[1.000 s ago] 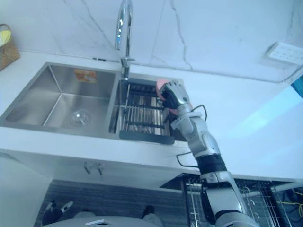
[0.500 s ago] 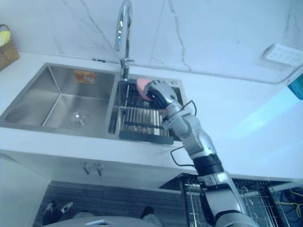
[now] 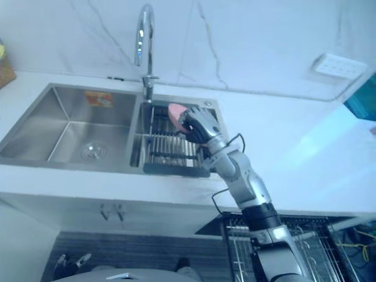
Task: Walk over to the sink, pick up the cup, carry it to the dishwasher, place the cup inside the dishwasher, then close the dishwasher door
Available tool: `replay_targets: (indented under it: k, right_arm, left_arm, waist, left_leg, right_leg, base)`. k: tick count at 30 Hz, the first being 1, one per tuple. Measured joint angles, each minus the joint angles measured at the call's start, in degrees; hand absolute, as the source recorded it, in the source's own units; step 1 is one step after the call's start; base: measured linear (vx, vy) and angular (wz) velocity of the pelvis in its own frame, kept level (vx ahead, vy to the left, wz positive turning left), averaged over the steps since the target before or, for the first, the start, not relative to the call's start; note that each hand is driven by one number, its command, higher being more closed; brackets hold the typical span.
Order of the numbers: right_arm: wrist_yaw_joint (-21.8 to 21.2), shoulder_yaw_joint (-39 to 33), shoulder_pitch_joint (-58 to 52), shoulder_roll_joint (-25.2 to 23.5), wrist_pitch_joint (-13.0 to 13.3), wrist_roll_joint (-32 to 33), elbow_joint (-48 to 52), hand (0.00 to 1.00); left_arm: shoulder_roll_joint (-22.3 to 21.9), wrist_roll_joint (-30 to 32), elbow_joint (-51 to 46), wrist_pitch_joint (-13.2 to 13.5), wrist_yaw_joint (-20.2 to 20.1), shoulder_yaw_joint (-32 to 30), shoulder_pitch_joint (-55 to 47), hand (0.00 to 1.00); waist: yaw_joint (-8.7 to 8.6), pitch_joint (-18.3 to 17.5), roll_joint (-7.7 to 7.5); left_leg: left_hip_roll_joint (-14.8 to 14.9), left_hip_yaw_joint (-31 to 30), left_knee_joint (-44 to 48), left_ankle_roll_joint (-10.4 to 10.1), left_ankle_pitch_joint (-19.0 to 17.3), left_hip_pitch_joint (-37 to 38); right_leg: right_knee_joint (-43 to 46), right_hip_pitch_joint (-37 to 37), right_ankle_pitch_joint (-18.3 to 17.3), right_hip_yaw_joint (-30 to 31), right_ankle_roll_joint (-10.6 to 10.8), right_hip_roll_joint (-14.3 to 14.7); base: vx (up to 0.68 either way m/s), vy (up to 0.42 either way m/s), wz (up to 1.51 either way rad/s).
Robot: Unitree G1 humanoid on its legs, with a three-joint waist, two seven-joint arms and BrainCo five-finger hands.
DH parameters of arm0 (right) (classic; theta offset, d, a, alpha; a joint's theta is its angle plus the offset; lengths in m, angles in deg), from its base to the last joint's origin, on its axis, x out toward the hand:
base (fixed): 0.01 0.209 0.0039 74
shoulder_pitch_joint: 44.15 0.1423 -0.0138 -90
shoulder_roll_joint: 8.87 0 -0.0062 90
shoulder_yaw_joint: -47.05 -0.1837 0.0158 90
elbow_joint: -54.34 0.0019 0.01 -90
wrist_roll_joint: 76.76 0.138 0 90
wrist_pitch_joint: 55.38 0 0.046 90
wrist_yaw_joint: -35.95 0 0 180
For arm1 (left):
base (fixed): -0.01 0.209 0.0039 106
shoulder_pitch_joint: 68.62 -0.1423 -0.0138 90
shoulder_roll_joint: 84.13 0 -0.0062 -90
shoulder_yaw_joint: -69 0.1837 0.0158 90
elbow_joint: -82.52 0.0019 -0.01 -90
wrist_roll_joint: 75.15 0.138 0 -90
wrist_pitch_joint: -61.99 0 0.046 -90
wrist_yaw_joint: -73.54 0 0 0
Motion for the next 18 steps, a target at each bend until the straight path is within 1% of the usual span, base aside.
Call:
replay_targets:
  k: [1,2,4,5,6,7,8,9,10,11,12,13,14,15,16,17,18]
  right_arm:
    - [0.0,-0.8,-0.9,0.0,-0.3,0.0,0.9,1.00]
    - [0.1,-2.2,-1.9,0.1,-0.8,0.1,2.4,1.00]
    - [0.7,-4.1,-2.7,0.5,-1.2,0.4,4.4,1.00]
    - [0.9,-5.4,-3.0,0.9,-1.9,1.2,5.0,1.00]
    - [1.9,-6.4,-3.0,1.5,-2.4,1.2,5.5,1.00]
    - [2.6,-7.1,-3.0,1.6,-2.4,1.3,5.7,1.00]
    - [3.4,-8.1,-3.0,1.9,-2.8,1.3,5.8,1.00]
    - [4.7,-8.9,-3.0,2.1,-3.4,2.0,5.7,1.00]
    - [5.3,-9.0,-2.9,2.0,-3.5,2.3,5.6,1.00]
    - [5.6,-8.9,-2.2,2.1,-3.3,2.3,5.7,1.00]
    - [6.0,-8.6,-2.3,1.7,-3.3,2.2,5.1,1.00]
    - [6.1,-8.4,-2.1,1.5,-3.2,2.1,4.6,1.00]
    - [6.4,-8.1,-1.4,1.1,-2.9,2.0,3.1,1.00]
    - [6.4,-8.0,-1.3,1.0,-2.9,1.9,2.5,1.00]
    - [7.1,-7.7,0.3,1.9,-2.2,1.8,1.2,1.00]
    - [7.7,-7.2,1.3,2.1,-1.6,1.7,-0.1,1.00]
    - [7.8,-6.2,2.6,2.0,-0.8,1.2,-2.8,1.00]
  left_arm:
    - [0.0,0.3,0.0,0.0,-0.1,0.2,0.1,0.00]
    - [0.1,0.6,0.0,0.1,-0.2,0.7,0.0,0.00]
    - [0.1,0.5,0.0,0.0,-0.9,0.7,0.0,0.00]
    - [0.2,0.5,0.0,0.0,-1.0,0.7,0.0,0.00]
    - [0.6,0.5,-0.1,0.0,-0.9,1.1,0.5,0.00]
    - [1.0,0.6,-0.2,0.0,-1.0,1.3,0.8,0.00]
    - [1.5,1.0,-0.7,-0.2,-1.0,1.4,1.2,0.00]
    - [1.5,0.9,-2.6,-0.8,-0.8,1.3,1.3,0.00]
    - [1.6,0.8,-3.0,-0.9,-0.8,1.2,1.5,0.00]
    - [1.0,0.2,-3.8,-1.0,-0.7,0.6,1.7,0.00]
    - [2.2,-0.6,-4.3,-1.3,-0.5,-0.8,2.1,0.00]
    - [2.9,-1.2,-4.2,-1.5,-0.4,-1.4,2.2,0.00]
    - [3.0,-2.0,-2.8,-2.3,0.0,-3.2,3.3,0.00]
    - [3.0,-2.4,-2.1,-2.3,0.2,-3.4,3.9,0.00]
    - [1.9,-3.3,-2.2,-2.3,0.5,-3.3,4.0,0.00]
    - [2.2,-4.3,-2.1,-2.1,0.7,-3.3,3.9,0.00]
    - [2.6,-4.7,-2.0,-2.4,0.8,-3.2,3.9,0.00]
  waist:
    - [-0.10,-0.1,-0.01]
    - [-0.63,-0.1,0.00]
    - [-1.30,0.0,0.05]
    - [-1.63,0.0,-0.02]
    - [-2.34,0.1,-0.29]
    - [-2.59,0.1,-0.52]
    - [-2.72,0.3,-1.03]
    - [-1.86,0.1,-0.61]
    - [-1.35,-0.1,-0.01]
    - [-1.27,-0.1,0.86]
    - [-1.49,-0.2,-1.45]
    - [-0.90,-0.6,-2.58]
    - [0.38,-0.3,-2.14]
    - [0.80,-0.2,-1.68]
    - [0.41,-0.1,0.22]
    - [0.21,-0.1,-0.64]
    - [0.96,-0.2,-1.61]
  left_leg:
    - [-0.1,0.6,0.1,0.2,-0.2,0.0]
    - [-0.2,2.2,0.8,0.3,-0.8,-0.1]
    - [-0.2,5.6,2.3,-0.1,-1.6,-0.2]
    - [-0.1,7.3,3.6,-0.2,-2.8,-0.3]
    - [0.1,8.8,5.5,-0.3,-4.1,-0.9]
    - [0.2,9.8,6.9,-0.4,-4.9,-1.3]
    - [0.7,11.6,8.9,-0.4,-6.0,-1.5]
    - [1.7,14.3,8.7,0.0,-5.9,-1.3]
    - [2.4,15.9,8.3,0.8,-5.4,-1.1]
    - [4.3,18.7,7.6,0.4,-5.3,-0.8]
    - [2.9,20.8,8.6,0.1,-5.7,0.2]
    - [2.6,21.8,9.9,-0.4,-6.6,0.7]
    - [4.4,23.6,13.4,-0.1,-7.4,0.6]
    - [5.1,24.2,14.0,0.5,-7.3,0.2]
    - [6.1,26.8,10.8,0.6,-7.3,1.6]
    - [5.2,28.5,9.5,-0.6,-7.3,2.0]
    - [4.9,29.7,10.2,-0.6,-7.1,2.1]
  right_leg:
    - [0.0,-0.5,0.2,0.8,-0.1,0.0]
    - [0.0,-1.7,0.7,2.7,-0.1,0.1]
    - [0.0,-3.7,1.9,6.2,-0.3,0.6]
    - [0.0,-5.1,2.5,8.7,-0.5,1.1]
    - [0.0,-6.2,3.0,9.9,-0.7,1.4]
    - [0.0,-6.8,2.7,10.2,-1.2,1.5]
    - [-0.3,-7.6,1.2,9.3,-2.3,1.7]
    - [0.9,-8.7,-4.2,-0.8,-8.9,1.0]
    - [2.2,-9.4,-8.1,-5.4,-10.1,0.6]
    - [9.1,-11.8,-10.4,-12.3,-10.5,-2.2]
    - [18.3,-12.5,-6.4,-17.5,-14.8,-6.5]
    - [19.4,-12.2,-4.2,-19.3,-14.0,-7.3]
    - [18.0,-11.9,-0.6,-22.0,-15.0,-6.0]
    - [14.9,-11.5,2.5,-22.1,-15.0,-4.3]
    - [17.1,-12.0,-1.8,-23.3,-16.6,-3.6]
    - [22.9,-12.3,-8.2,-25.0,-14.7,-5.6]
    - [23.4,-10.1,-11.8,-26.9,-10.8,-6.2]
  base:
    - [-0.01,0.048,-0.58]
    - [-0.01,0.053,-0.82]
    - [-0.01,0.052,-1.01]
    - [-0.02,0.037,-1.02]
    - [-0.03,0.028,-0.97]
    - [-0.05,0.016,-0.81]
    - [-0.05,0.013,-1.16]
    - [-0.07,0.024,-1.32]
    - [-0.07,0.026,-1.55]
    - [0.03,0.053,-1.21]
    - [0.07,0.032,-1.15]
    - [0.03,0.012,-1.25]
    - [-0.10,-0.026,-1.09]
    - [-0.15,-0.022,-1.17]
    - [-0.09,0.004,-0.67]
    - [-0.06,-0.058,-0.72]
    - [-0.04,-0.082,-0.55]
